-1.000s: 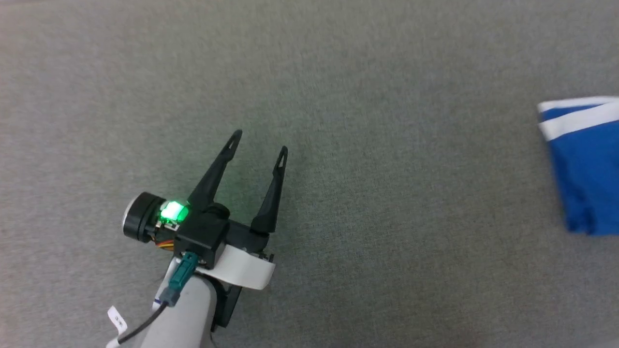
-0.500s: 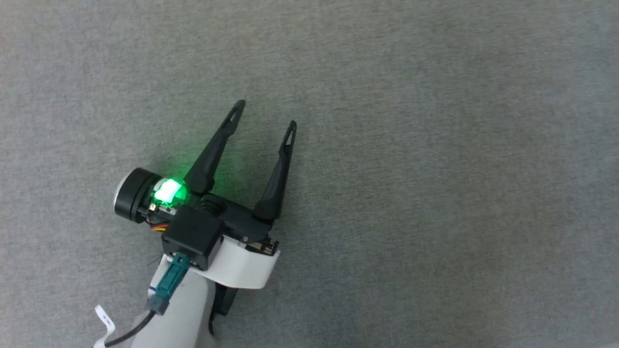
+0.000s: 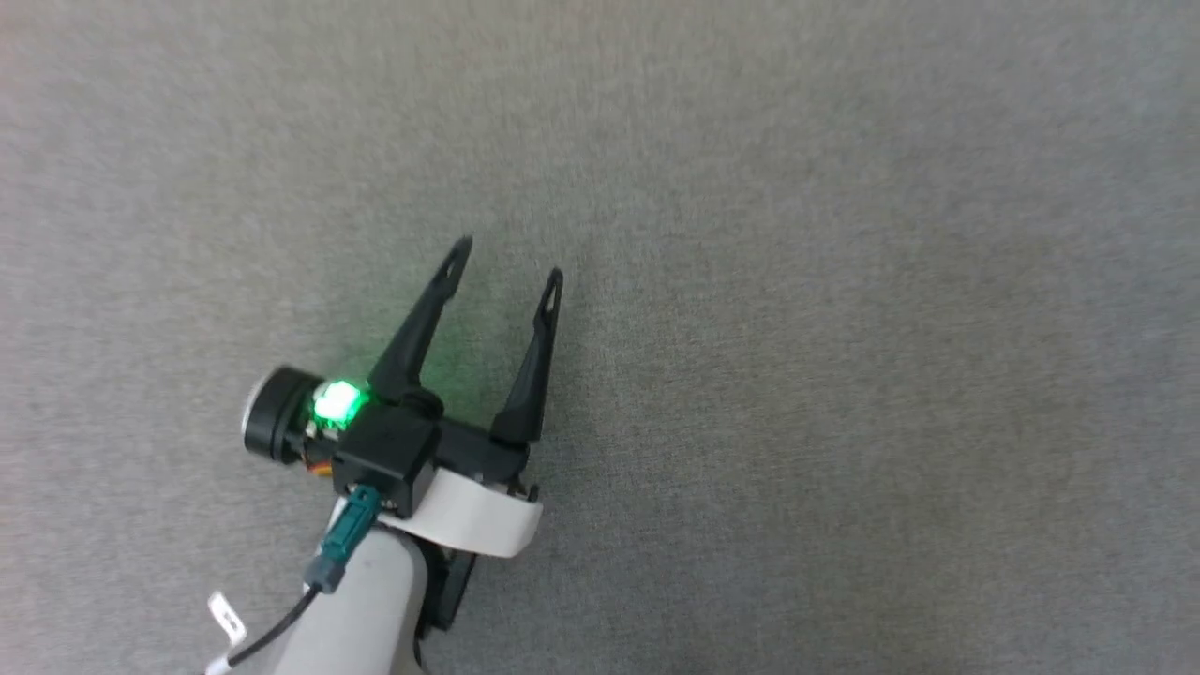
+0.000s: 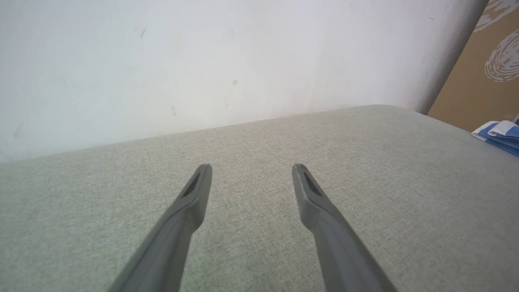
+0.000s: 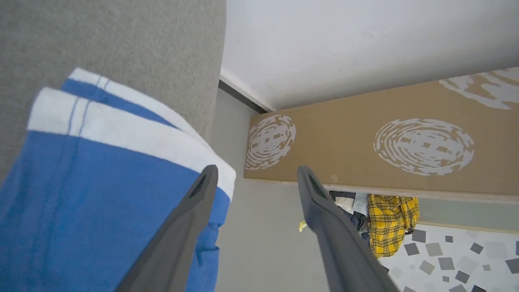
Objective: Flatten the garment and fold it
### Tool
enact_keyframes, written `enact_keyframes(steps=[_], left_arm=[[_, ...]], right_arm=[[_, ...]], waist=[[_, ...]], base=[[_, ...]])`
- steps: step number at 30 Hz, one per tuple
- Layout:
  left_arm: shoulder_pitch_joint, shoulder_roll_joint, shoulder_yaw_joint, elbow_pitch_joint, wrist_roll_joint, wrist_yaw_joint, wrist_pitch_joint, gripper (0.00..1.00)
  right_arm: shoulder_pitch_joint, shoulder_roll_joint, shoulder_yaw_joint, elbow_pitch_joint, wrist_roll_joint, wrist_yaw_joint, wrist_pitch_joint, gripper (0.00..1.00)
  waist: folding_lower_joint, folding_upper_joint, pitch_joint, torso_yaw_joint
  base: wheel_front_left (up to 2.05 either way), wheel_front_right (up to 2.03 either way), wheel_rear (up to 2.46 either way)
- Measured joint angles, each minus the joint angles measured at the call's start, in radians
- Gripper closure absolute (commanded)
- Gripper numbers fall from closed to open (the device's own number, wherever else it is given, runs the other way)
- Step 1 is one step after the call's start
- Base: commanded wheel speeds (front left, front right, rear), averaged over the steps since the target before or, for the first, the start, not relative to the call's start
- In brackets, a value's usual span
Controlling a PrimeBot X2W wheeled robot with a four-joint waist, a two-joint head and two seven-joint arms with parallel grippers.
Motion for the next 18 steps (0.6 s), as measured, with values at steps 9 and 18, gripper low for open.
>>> enact_keyframes(steps=[9,18], left_arm=[[0.09,-0.019,0.047,0.041,-0.036,0.033,0.0,0.0],[0.168,-0.018,0.14,0.082,-0.06,0.079,0.0,0.0]], right_arm=[[-0.073,0.149,-0.008,-0.128,0.054,0.0,-0.08,0.0],[0.128,0.315,-0.14,-0.441,0.088,0.0,-0.108,0.0]], waist=[[-0.0002,0.0,-0.18,0.01],[-0.0004,0.0,-0.351,0.033]], base=[[0.0,0.0,0.0],[0.0,0.0,0.0]])
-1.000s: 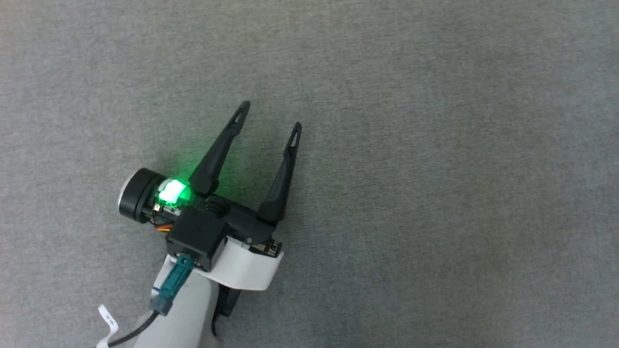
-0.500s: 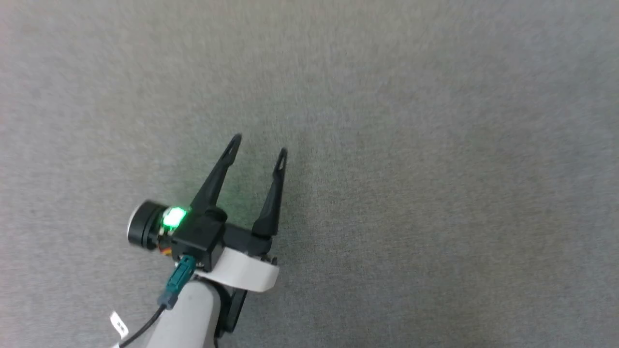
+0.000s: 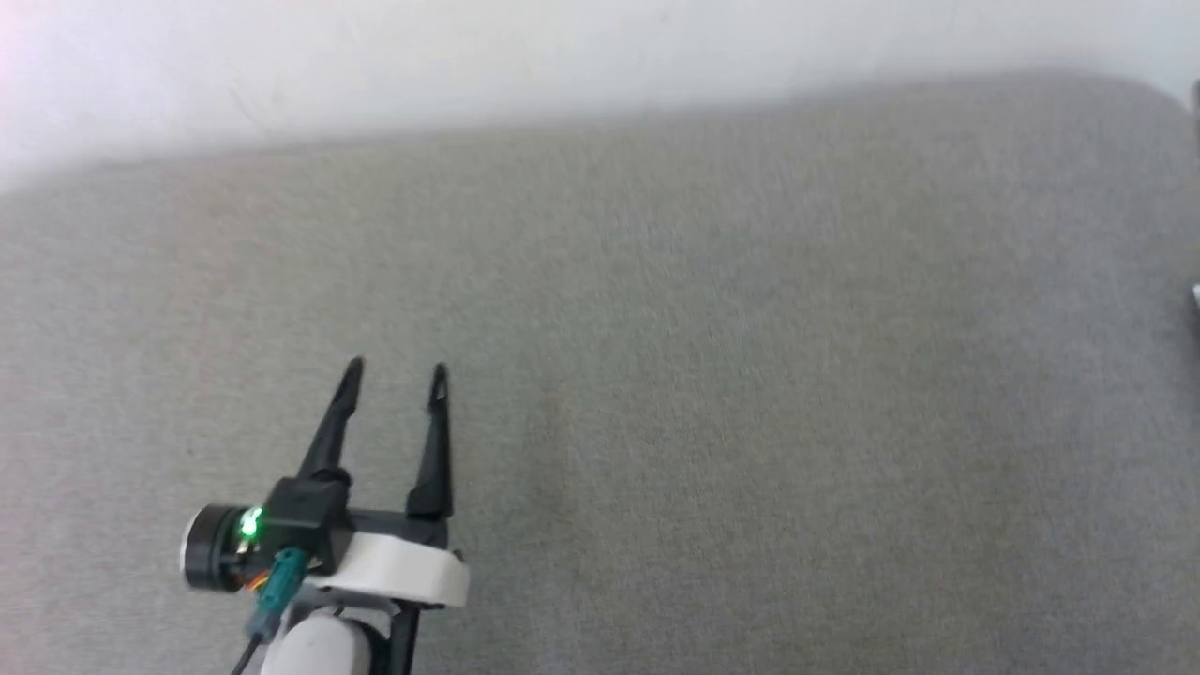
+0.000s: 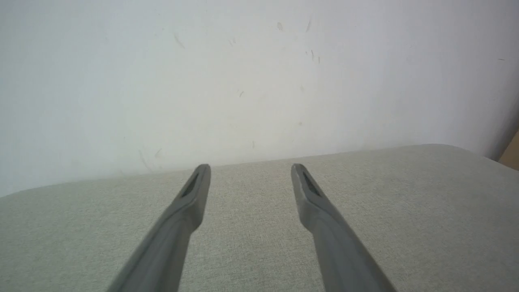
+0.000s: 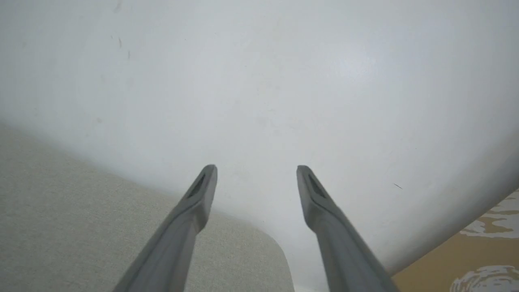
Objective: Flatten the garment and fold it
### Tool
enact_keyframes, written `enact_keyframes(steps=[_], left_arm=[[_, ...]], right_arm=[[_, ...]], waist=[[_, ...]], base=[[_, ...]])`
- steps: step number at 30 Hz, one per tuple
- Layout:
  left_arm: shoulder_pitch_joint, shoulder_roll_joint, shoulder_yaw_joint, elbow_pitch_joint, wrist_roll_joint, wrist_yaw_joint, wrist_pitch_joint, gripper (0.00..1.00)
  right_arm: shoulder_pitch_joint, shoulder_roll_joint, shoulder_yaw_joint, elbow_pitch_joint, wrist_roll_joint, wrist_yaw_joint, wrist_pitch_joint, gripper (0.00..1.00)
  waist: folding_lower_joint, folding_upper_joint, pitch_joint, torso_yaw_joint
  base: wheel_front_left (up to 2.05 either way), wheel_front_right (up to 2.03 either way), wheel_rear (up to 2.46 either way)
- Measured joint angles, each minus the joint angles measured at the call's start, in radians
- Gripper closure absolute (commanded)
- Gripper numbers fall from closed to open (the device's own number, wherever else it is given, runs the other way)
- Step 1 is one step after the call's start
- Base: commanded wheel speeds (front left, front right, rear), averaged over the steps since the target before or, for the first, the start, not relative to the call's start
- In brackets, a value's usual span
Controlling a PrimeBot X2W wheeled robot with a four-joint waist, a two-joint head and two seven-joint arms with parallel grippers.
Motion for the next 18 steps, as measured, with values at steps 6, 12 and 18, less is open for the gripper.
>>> enact_keyframes(steps=[6,12,18], left_arm=[[0.023,0.004,0.032,0.03,-0.006,0.009,0.0,0.0],[0.059,0.005,0.044,0.07,-0.013,0.017,0.0,0.0],[0.074,0.0,0.046,0.077,-0.016,0.017,0.0,0.0]], right_arm=[[0.225,0.148,-0.123,-0.258,-0.009,0.0,-0.006,0.0],[0.439,0.3,-0.172,-0.449,-0.026,0.0,0.006,0.0],[0.612,0.451,-0.213,-0.519,-0.04,0.0,0.004,0.0]], waist=[[0.0001,0.0,-0.077,0.025],[0.0002,0.0,-0.12,0.057],[0.0003,0.0,-0.14,0.084]], base=[[0.0,0.0,0.0],[0.0,0.0,0.0],[0.0,0.0,0.0]])
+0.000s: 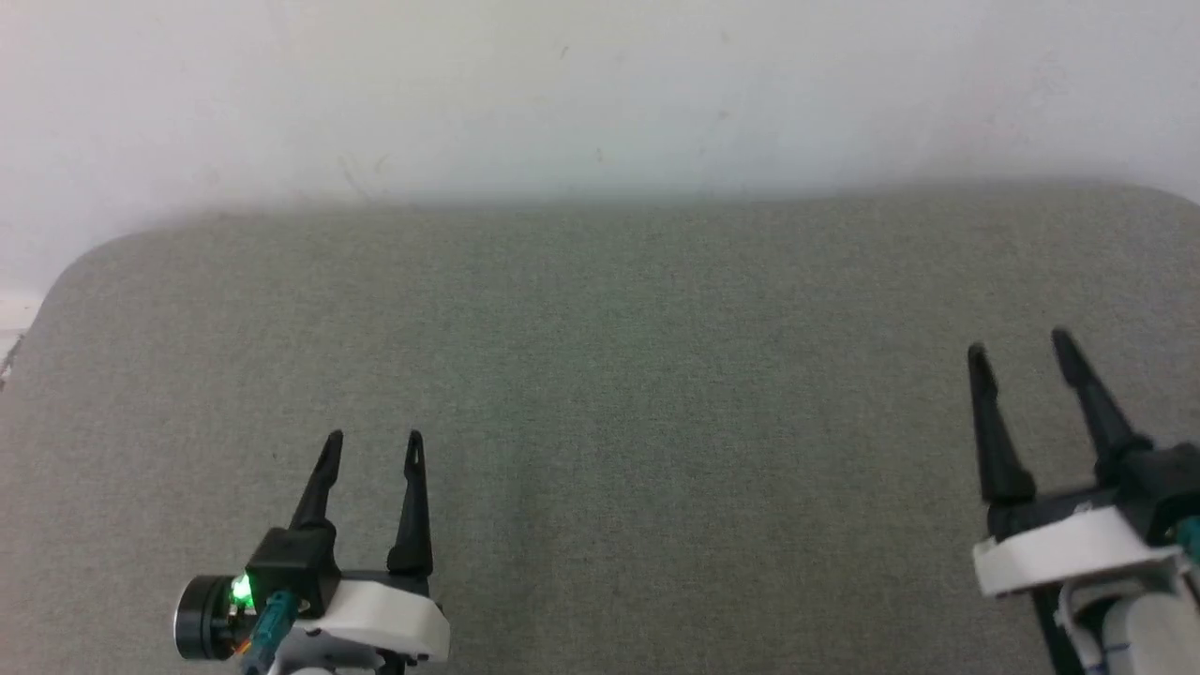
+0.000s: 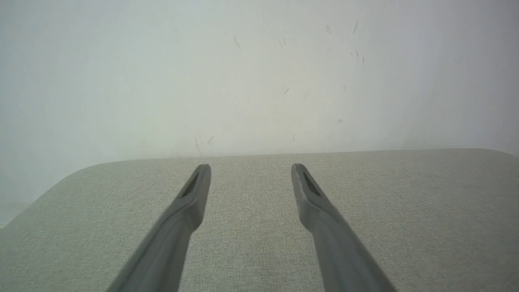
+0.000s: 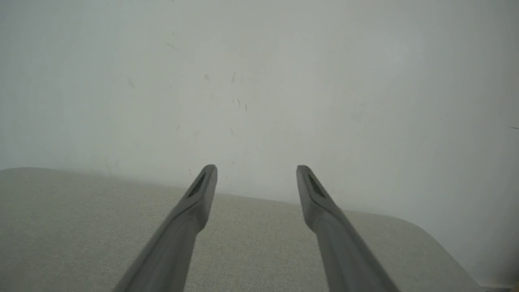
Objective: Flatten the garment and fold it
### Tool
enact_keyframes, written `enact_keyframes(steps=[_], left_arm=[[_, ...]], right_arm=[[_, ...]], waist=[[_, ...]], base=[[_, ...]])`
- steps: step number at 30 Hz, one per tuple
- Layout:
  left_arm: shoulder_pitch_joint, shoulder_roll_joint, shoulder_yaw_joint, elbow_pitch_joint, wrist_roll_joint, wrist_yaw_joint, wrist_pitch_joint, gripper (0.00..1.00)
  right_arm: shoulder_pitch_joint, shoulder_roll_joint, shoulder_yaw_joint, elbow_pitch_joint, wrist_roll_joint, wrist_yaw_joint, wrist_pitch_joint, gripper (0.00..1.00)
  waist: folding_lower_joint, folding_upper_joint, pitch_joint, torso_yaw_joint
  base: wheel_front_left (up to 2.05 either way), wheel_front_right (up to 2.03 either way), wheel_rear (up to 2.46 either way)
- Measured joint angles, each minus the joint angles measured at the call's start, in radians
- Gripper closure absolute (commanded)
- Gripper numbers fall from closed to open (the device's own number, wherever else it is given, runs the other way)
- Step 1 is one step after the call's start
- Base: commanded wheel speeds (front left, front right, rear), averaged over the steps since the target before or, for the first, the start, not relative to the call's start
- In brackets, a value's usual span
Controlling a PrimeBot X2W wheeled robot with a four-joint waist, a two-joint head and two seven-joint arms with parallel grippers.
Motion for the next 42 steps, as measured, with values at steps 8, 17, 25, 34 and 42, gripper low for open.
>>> enact_keyframes(steps=[8,17,25,34,42], left_arm=[[0.029,-0.01,0.003,0.033,-0.006,0.0,0.0,0.0],[0.048,-0.023,0.008,0.053,-0.009,0.0,0.0,0.0],[0.05,-0.025,0.01,0.053,0.004,-0.001,0.0,0.0],[0.05,-0.029,0.01,0.048,0.012,-0.001,0.0,0.0],[0.049,-0.029,0.008,0.044,0.01,-0.008,0.0,1.0]], right_arm=[[0.121,0.088,-0.016,0.03,-0.014,0.0,-0.009,0.0],[0.171,0.101,-0.002,-0.005,-0.023,0.0,-0.01,0.0],[0.171,0.102,0.013,-0.013,-0.018,0.0,-0.01,0.0],[0.171,0.102,0.013,-0.017,-0.025,0.0,-0.01,0.0],[0.17,0.101,0.012,-0.016,-0.024,0.0,-0.008,1.0]], waist=[[0.0001,0.0,-0.019,0.021],[0.0001,0.0,-0.031,0.028],[0.0001,0.0,-0.027,0.032],[0.0001,0.0,-0.013,0.034],[0.0002,0.0,-0.01,0.034]], base=[[0.0,0.0,0.0],[0.0,0.0,0.0],[0.0,0.0,0.0],[0.0,0.0,0.0],[0.0,0.0,0.0]])
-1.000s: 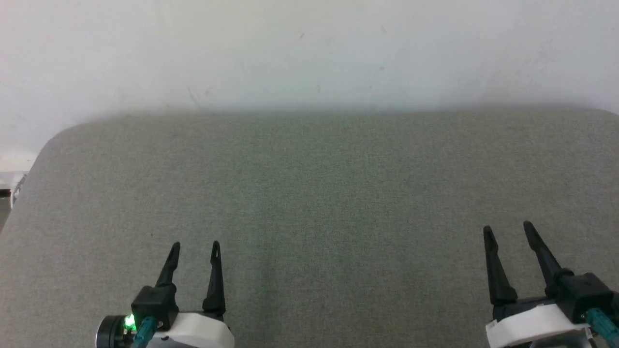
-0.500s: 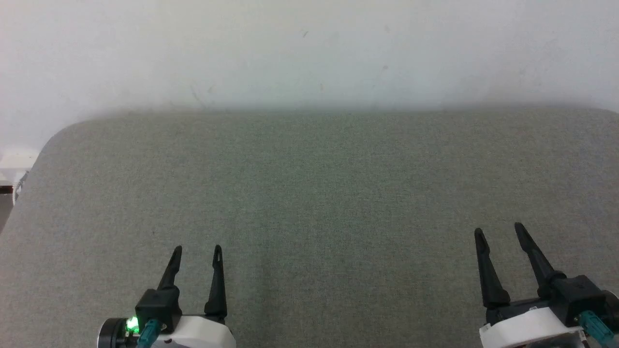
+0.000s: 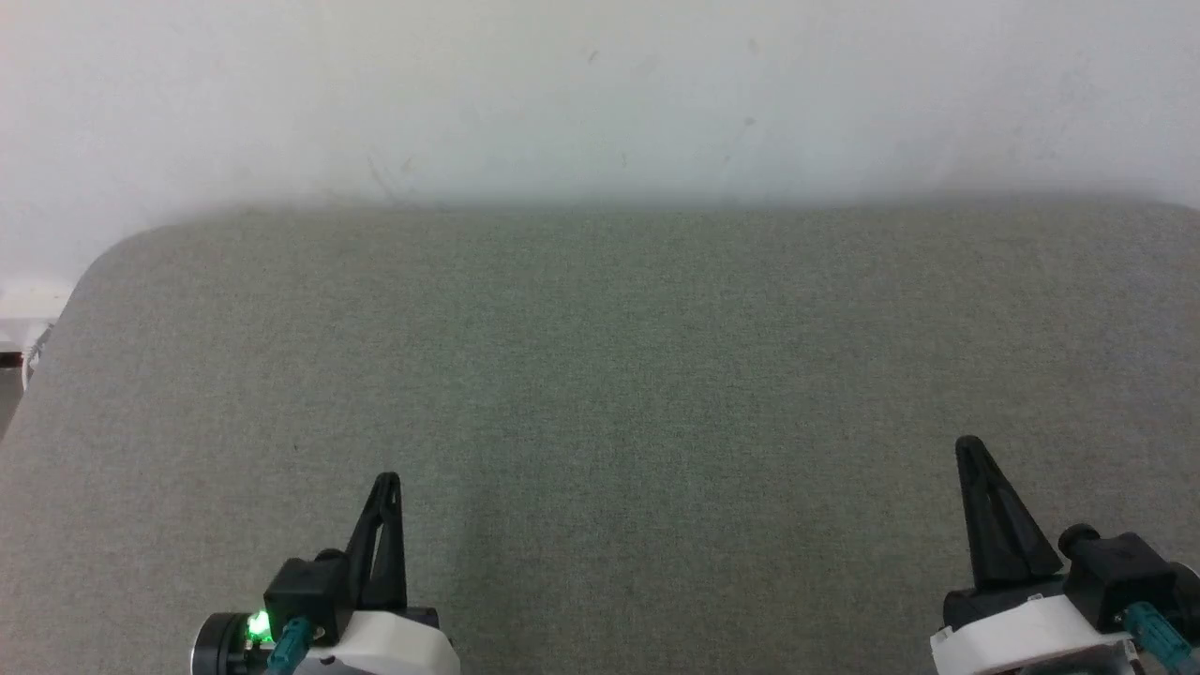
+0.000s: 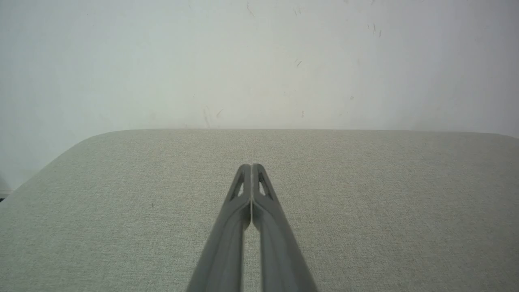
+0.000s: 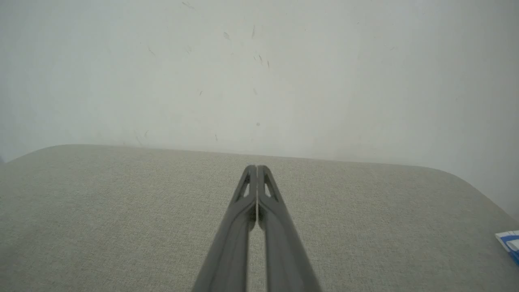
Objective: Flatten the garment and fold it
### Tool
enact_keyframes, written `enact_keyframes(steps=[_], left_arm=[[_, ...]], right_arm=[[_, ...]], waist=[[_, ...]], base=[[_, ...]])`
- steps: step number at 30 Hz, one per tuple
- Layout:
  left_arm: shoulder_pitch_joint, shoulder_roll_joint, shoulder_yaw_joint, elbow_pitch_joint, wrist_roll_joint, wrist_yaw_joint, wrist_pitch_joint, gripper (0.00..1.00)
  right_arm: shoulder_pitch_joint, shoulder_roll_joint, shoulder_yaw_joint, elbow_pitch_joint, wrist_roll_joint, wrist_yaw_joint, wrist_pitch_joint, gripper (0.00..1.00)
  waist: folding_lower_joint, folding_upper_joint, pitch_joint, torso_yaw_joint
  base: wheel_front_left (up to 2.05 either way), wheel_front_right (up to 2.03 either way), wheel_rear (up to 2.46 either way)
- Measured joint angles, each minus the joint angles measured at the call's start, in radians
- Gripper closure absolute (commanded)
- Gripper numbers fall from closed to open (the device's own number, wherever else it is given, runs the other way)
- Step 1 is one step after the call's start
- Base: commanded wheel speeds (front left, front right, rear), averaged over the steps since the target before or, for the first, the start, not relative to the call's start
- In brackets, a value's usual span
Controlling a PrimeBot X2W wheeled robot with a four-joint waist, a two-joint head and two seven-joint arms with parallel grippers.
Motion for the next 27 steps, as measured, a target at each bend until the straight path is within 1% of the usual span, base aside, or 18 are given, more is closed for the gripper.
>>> enact_keyframes(steps=[27], left_arm=[[0.0,-0.001,0.013,-0.026,0.01,-0.003,0.053,1.0]], right_arm=[[-0.005,0.0,0.002,-0.002,-0.008,0.0,0.053,1.0]], waist=[[0.0,0.0,-0.006,-0.006]], base=[[0.0,0.0,0.0]])
